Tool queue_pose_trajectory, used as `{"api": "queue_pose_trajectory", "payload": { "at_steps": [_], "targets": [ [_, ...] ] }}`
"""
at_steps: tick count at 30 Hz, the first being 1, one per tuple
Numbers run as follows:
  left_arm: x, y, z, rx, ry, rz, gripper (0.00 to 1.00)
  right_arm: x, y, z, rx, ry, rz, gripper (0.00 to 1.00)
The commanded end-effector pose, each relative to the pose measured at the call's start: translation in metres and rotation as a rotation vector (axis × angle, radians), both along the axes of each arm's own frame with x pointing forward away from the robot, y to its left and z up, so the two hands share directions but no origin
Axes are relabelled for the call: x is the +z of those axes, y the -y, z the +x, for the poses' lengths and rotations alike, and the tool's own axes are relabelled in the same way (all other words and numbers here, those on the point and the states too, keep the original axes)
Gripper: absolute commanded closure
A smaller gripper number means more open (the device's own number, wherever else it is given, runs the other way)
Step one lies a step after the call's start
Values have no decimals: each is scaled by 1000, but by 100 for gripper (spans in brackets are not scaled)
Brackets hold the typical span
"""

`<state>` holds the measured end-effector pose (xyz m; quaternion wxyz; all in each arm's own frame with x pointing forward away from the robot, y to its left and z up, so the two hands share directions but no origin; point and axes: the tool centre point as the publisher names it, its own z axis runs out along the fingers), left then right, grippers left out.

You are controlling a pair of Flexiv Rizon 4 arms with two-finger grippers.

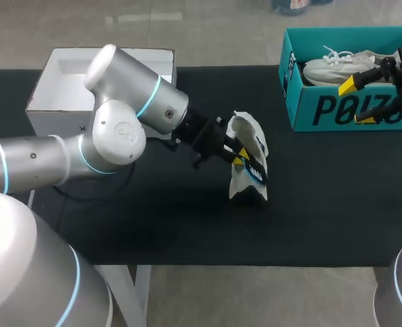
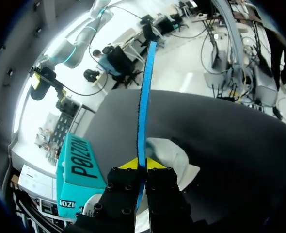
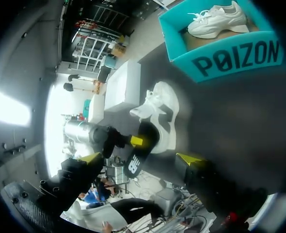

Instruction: Take the shoe out of the shoebox, open the shoe tongue, remove and reinsert the insole, then place the shoe into the shoebox

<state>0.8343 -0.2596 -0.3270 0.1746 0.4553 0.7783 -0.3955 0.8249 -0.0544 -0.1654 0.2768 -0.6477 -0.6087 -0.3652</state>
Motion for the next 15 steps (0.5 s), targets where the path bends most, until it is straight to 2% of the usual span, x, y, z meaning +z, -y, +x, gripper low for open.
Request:
{"api": "queue_pose_trajectory", "payload": {
  "at_steps": [1, 10, 15],
  "targets": [
    [-7, 9, 10, 28, -4, -8, 100, 0, 0, 0, 0, -1, -2, 0],
    [-18, 20, 36, 81, 61, 0, 100, 0, 0, 0, 0, -1, -2, 0],
    [-25, 23, 40, 98, 152, 32, 100, 0, 0, 0, 0, -1, -2, 0]
  ]
}}
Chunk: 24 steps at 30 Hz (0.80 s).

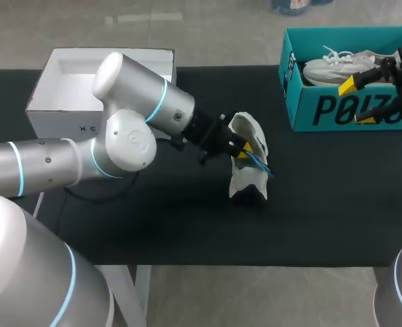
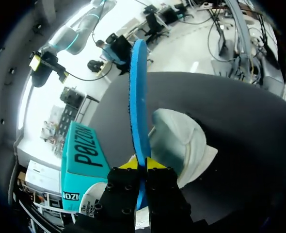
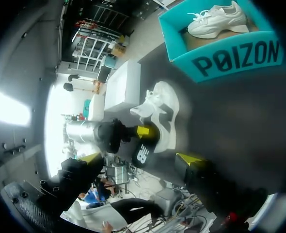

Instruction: Take the shoe out of the shoebox, open the shoe tongue, remove and reinsert the insole, then place the shoe into the shoebox

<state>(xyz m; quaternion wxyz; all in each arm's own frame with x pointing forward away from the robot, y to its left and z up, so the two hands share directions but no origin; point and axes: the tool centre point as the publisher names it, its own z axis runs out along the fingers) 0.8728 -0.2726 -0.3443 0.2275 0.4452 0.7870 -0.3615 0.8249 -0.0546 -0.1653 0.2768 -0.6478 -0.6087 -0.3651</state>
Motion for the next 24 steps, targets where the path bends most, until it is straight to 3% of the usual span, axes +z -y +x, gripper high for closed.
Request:
{"api": "queue_pose_trajectory", "payload": {
  "at_steps": [1, 9, 12, 13, 17, 18, 19, 24],
  "targets": [
    [-10, 10, 2, 21, 42, 23, 100, 0, 0, 0, 0, -1, -2, 0],
    [-12, 9, 2, 34, 21, 35, 100, 0, 0, 0, 0, -1, -2, 0],
    [1, 4, -9, 10, -17, 27, 59, 0, 0, 0, 0, -1, -2, 0],
    [6, 1, -13, 2, -24, 18, 55, 0, 0, 0, 0, -1, -2, 0],
    [14, -2, -20, -8, -10, 19, 64, 0, 0, 0, 0, -1, -2, 0],
    [14, -2, -22, -8, 2, 23, 78, 0, 0, 0, 0, -1, -2, 0],
    [14, -2, -24, -8, 4, 24, 100, 0, 0, 0, 0, -1, -2, 0],
    [5, -3, -24, -11, 6, 52, 100, 0, 0, 0, 0, -1, -2, 0]
  ]
}}
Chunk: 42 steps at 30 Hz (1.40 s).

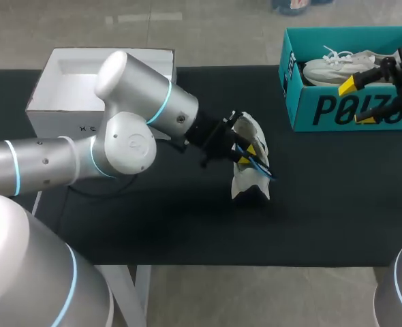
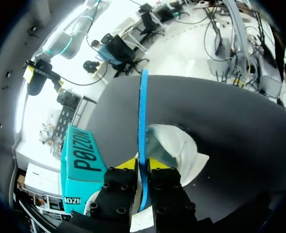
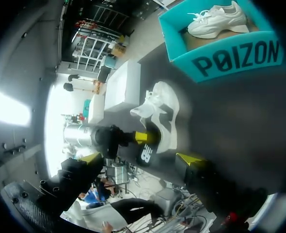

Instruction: Take the shoe out of the shoebox, open the shoe tongue, remove and reinsert the insole, then place the shoe into the shoebox

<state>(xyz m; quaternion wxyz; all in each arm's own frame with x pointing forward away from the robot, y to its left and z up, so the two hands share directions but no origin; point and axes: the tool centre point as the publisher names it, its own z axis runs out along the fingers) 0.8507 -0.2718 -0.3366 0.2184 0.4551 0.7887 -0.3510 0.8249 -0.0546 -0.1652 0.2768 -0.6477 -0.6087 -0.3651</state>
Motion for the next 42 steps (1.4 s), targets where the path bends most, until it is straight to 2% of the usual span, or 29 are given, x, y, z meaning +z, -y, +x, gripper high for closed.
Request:
{"api": "queue_pose_trajectory", "payload": {
  "at_steps": [1, 5, 14, 19, 20, 21, 23, 24, 26, 30, 31, 34, 35, 37, 42],
  "targets": [
    [-6, -2, -1, 5, 13, 32, 100, 0, 0, 0, 0, -1, -2, 0],
    [-19, -1, 9, 19, 68, 71, 100, 0, 0, 0, 0, -1, -2, 0],
    [-32, 1, 35, 68, 114, 107, 100, 0, 0, 0, 0, -1, -2, 0],
    [-30, -2, 34, 82, 95, 94, 99, 0, 0, 0, 0, -1, -2, 0],
    [-26, -4, 31, 89, 97, 89, 59, 0, 0, 0, 0, -1, -2, 0],
    [-21, -6, 28, 82, 82, 70, 26, 0, 0, 0, 0, -1, -2, 0],
    [-12, -10, 21, 78, 78, 46, 23, 0, 0, 0, 0, -1, -2, 0],
    [-8, -12, 18, 71, 73, 35, 24, 0, 0, 0, 0, -1, -2, 0],
    [-2, -14, 11, 66, 78, 20, 51, 0, 0, 0, 0, -1, -2, 0],
    [2, -14, -1, 41, 71, 14, 53, 0, 0, 0, 0, -1, -2, 0],
    [2, -14, -3, 37, 76, 17, 59, 0, 0, 0, 0, -1, -2, 0],
    [-2, -11, -4, 33, 77, 20, 62, 0, 0, 0, 0, -1, -2, 0],
    [-5, -10, -3, 32, 77, 21, 71, 0, 0, 0, 0, -1, -2, 0],
    [-11, -6, -2, 34, 82, 27, 100, 0, 0, 0, 0, -1, -2, 0],
    [-24, 0, 1, 35, 145, 75, 100, 0, 0, 0, 0, -1, -2, 0]
  ]
}}
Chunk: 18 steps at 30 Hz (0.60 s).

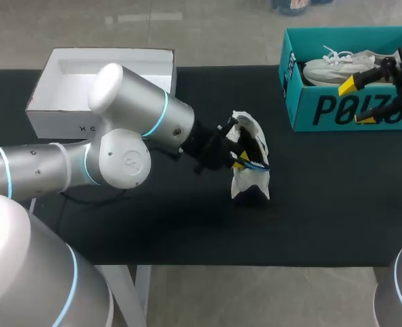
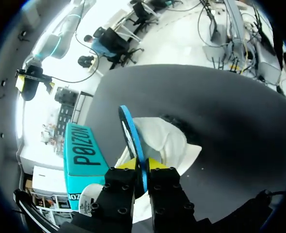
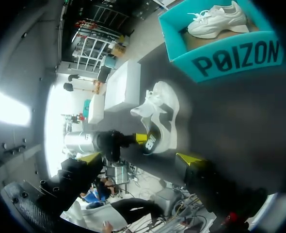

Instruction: Take the shoe out of the shoebox, open the shoe tongue, remove and reinsert the insole, then place the shoe into the shoebox

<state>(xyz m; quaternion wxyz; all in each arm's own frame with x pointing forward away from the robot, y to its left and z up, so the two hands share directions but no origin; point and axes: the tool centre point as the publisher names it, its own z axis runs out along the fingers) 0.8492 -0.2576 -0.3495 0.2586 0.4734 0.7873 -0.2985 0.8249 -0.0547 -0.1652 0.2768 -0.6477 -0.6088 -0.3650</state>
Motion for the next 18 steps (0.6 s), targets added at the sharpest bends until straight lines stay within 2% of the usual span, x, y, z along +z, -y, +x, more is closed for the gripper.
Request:
{"api": "queue_pose_trajectory", "payload": {
  "at_steps": [1, 8, 18],
  "targets": [
    [-14, 15, 4, 21, 33, 34, 100, 0, 0, 0, 0, -1, -2, 0],
    [-20, 18, 22, 86, 77, 49, 100, 0, 0, 0, 0, -1, -2, 0],
    [-18, 15, 39, 257, 51, 74, 100, 0, 0, 0, 0, -1, -2, 0]
  ]
}}
